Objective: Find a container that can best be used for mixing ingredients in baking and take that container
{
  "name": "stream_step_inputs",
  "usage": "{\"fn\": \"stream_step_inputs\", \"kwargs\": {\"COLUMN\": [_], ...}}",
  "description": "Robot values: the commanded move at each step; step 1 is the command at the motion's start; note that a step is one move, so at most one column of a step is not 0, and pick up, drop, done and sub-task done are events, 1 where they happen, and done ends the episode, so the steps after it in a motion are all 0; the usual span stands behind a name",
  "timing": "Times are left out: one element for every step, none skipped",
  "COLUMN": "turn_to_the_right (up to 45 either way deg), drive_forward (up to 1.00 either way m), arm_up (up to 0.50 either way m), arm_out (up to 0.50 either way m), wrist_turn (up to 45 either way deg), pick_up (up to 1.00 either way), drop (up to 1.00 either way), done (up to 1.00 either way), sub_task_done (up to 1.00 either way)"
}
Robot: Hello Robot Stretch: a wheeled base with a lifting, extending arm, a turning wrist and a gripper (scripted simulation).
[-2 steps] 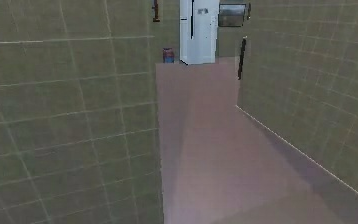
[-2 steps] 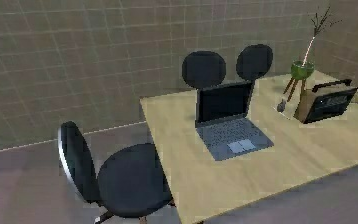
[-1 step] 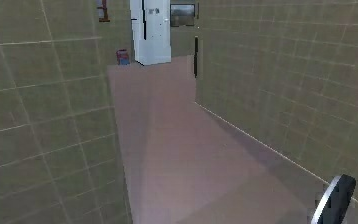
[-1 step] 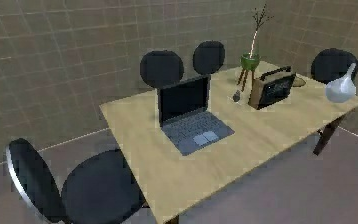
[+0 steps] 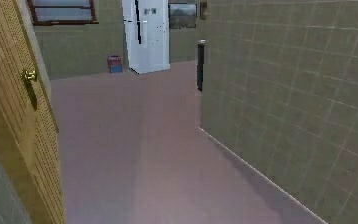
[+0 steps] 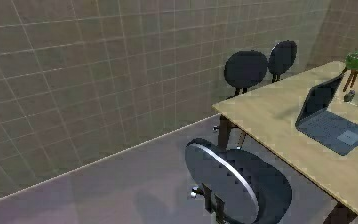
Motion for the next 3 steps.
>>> {"fn": "stream_step_inputs", "kwargs": {"turn_to_the_right": [-12.0, 0.0, 0.0], "drive_forward": [0.0, 1.0, 1.0], "arm_up": [0.0, 0.0, 0.0], "arm_out": [0.0, 0.0, 0.0], "wrist_turn": [0.0, 0.0, 0.0], "pick_up": [0.0, 0.0, 0.0], "drop": [0.0, 0.0, 0.0], "done": [0.0, 0.0, 0.0], "sub_task_done": [0.0, 0.0, 0.0]}}
